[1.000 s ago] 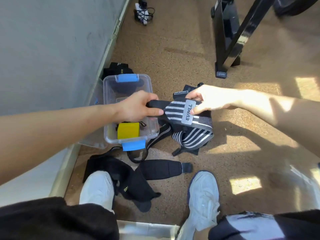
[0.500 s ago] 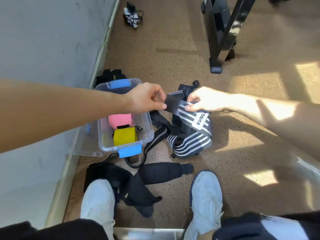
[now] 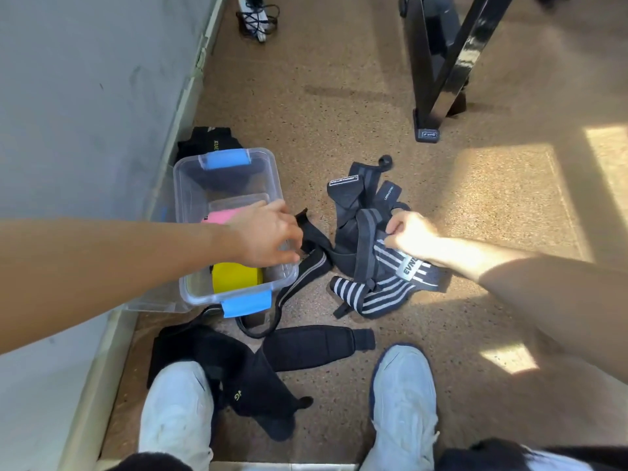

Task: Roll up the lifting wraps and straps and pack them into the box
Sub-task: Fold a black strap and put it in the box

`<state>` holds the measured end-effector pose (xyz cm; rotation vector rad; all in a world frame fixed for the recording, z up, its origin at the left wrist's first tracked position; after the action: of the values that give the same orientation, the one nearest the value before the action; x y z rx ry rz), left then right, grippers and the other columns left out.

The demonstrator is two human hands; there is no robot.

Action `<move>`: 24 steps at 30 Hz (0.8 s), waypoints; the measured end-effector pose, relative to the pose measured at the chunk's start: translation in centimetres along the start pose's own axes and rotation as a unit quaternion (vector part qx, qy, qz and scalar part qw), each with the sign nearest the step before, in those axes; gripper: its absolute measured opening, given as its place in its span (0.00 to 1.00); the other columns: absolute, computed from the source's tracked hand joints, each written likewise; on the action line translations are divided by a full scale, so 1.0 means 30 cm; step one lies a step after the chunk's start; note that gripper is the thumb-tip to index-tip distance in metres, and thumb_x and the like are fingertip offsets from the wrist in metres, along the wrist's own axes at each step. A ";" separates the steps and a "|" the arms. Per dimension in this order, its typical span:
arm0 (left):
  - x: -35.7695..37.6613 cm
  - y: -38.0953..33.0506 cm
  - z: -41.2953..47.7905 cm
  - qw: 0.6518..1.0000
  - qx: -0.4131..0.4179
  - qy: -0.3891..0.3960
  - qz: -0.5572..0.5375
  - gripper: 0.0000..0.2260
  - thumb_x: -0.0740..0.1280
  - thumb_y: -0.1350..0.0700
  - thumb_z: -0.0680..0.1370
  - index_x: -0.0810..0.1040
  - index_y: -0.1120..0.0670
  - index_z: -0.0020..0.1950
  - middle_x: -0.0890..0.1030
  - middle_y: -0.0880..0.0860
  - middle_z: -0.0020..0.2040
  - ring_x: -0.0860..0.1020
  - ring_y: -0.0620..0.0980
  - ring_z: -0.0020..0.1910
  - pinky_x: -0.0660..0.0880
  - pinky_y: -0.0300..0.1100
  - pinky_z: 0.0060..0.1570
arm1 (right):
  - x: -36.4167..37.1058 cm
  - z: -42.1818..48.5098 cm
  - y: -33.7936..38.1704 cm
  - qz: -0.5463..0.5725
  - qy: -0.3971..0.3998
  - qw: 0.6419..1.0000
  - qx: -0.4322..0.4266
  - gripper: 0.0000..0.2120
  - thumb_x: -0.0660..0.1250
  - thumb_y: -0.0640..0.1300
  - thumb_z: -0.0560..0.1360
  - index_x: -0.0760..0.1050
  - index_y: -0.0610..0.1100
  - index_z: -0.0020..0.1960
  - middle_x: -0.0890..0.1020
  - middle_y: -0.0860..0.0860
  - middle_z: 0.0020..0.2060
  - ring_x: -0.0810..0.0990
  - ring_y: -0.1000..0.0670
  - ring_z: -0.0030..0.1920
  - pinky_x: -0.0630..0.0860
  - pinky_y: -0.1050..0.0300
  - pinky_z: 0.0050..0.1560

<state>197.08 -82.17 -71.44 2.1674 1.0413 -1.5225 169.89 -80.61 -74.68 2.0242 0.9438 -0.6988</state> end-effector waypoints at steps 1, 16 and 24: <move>0.001 0.004 -0.003 1.000 0.001 -0.001 0.001 0.23 0.56 0.32 0.77 0.83 0.44 0.55 0.82 0.45 0.55 0.69 0.51 0.62 0.72 0.53 0.62 | 0.002 0.000 0.002 -0.004 -0.002 1.000 0.010 0.33 0.74 0.54 0.74 0.69 0.40 0.72 0.76 0.42 0.67 0.76 0.38 0.66 0.74 0.45 0.64; -0.023 -0.048 0.097 0.996 0.000 -0.043 -0.073 0.10 0.66 0.44 0.80 0.82 0.47 0.54 0.83 0.47 0.52 0.76 0.51 0.57 0.74 0.52 0.60 | 0.015 0.084 -0.040 0.190 -0.001 0.977 0.091 0.38 0.80 0.46 0.71 0.67 0.42 0.76 0.78 0.44 0.66 0.77 0.42 0.66 0.73 0.44 0.70; -0.033 -0.046 0.110 0.983 -0.006 -0.095 -0.157 0.33 0.71 0.43 0.78 0.62 0.49 0.80 0.72 0.53 0.73 0.70 0.54 0.71 0.68 0.49 0.70 | 0.026 0.025 0.005 0.332 0.224 0.916 0.006 0.26 0.73 0.37 0.77 0.71 0.41 0.74 0.83 0.43 0.58 0.81 0.43 0.61 0.77 0.53 0.61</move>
<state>193.64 -83.60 -71.62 1.8694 1.3683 -1.8098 170.37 -80.99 -75.59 2.3629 0.4154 0.1390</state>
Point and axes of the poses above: each hand's wrist, its own z-axis towards the middle knuckle, its own x-axis out of the palm, y = z × x, the point moved 4 cm from there along z, towards the middle knuckle
